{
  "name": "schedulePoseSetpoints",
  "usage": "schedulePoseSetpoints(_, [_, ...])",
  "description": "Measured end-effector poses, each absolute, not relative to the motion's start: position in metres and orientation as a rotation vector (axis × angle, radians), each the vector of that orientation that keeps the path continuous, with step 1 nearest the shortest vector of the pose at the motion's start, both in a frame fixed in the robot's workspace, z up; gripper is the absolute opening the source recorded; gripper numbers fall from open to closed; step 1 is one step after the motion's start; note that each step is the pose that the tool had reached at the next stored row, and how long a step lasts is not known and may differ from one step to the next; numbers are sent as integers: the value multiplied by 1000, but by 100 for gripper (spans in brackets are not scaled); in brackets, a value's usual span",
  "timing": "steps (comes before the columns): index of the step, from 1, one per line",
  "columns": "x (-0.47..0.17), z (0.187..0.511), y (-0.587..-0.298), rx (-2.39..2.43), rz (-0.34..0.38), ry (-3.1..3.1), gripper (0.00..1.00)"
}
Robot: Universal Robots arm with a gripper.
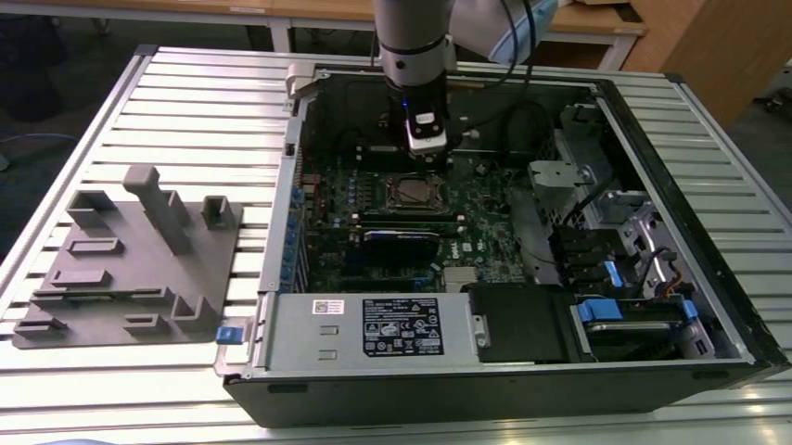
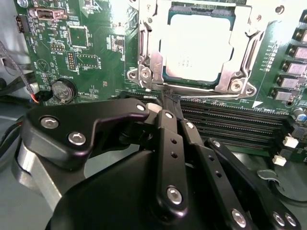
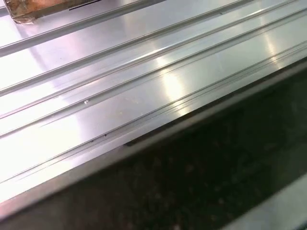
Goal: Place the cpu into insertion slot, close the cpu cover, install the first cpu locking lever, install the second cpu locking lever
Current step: 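Install the first cpu locking lever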
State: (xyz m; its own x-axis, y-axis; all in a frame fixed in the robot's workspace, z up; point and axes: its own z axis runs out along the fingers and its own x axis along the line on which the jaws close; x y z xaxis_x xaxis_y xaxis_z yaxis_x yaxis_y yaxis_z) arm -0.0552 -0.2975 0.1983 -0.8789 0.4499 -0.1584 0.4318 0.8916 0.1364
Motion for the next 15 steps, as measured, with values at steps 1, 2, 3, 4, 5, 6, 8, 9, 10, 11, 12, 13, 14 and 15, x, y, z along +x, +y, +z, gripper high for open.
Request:
schedulePoseSetpoints(1, [-55, 198, -297, 676, 144, 2873, 11])
schedulePoseSetpoints(2, [-55, 198, -297, 676, 144, 2873, 11])
schedulePoseSetpoints(3, [-55, 198, -297, 676, 144, 2873, 11])
schedulePoseSetpoints(4, [-55, 198, -297, 676, 144, 2873, 11])
schedulePoseSetpoints(5, [-55, 198, -297, 676, 144, 2873, 11])
schedulePoseSetpoints(6, [-56, 198, -297, 676, 144, 2873, 11])
schedulePoseSetpoints(8, [-56, 198, -297, 676, 145, 2872, 11])
schedulePoseSetpoints(9, [-57, 198, -297, 676, 146, 2872, 11])
schedulePoseSetpoints(10, [-57, 198, -297, 676, 147, 2871, 11])
schedulePoseSetpoints(11, [-58, 198, -297, 676, 149, 2871, 11])
schedulePoseSetpoints(12, [-58, 198, -297, 676, 153, 2870, 11])
schedulePoseSetpoints(13, [-58, 198, -297, 676, 157, 2869, 11])
schedulePoseSetpoints(14, [-58, 198, -297, 676, 162, 2868, 11])
schedulePoseSetpoints(15, [-58, 198, -297, 676, 165, 2867, 11])
